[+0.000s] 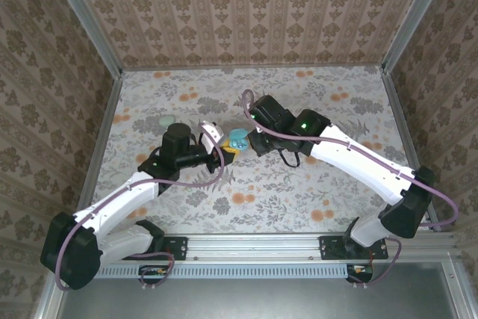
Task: Insert wireless bluetooth earbuds into charging case
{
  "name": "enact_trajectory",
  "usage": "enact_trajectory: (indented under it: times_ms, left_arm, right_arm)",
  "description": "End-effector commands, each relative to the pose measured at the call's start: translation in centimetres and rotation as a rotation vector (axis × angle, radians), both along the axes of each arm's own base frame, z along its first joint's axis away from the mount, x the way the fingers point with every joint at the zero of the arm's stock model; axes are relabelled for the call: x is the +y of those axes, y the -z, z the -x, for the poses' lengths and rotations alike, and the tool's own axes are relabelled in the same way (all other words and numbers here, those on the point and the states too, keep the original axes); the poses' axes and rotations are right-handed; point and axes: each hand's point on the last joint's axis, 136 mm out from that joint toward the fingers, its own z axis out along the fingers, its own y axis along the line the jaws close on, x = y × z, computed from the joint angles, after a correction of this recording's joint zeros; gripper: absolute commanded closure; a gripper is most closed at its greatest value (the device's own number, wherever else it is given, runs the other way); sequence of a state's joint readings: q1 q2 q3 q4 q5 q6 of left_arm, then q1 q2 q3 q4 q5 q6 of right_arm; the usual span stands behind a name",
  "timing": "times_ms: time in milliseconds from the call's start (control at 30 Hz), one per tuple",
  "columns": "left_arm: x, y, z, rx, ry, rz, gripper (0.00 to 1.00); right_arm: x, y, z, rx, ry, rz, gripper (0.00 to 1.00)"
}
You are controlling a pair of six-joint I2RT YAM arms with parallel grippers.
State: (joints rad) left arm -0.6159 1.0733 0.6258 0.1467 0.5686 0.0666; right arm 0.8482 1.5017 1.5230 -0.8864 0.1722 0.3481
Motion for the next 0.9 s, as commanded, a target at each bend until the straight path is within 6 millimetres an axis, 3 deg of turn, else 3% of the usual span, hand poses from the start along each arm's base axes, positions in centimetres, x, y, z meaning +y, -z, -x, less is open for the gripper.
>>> enact_trajectory:
  times_ms: [0,600,867]
  left_arm:
    - [-0.7,-1.4,0.2,-0.016,0.026,0.049,1.00]
    - [-0.8,-1.2,0.4,-0.016,0.028,0.047,1.00]
    - [-0.7,-1.3,0.5,-0.017,0.027,0.049,1.00]
  right_arm:
    - [0.4,-0.4,-1.2,-0.047,0.051,-0.002,0.83]
    - [2.6,-0.5,-1.4,-0.048,0.022,0.005,0.83]
    - [2.7,1.0,-1.1,-0.022,0.023,0.048,0.83]
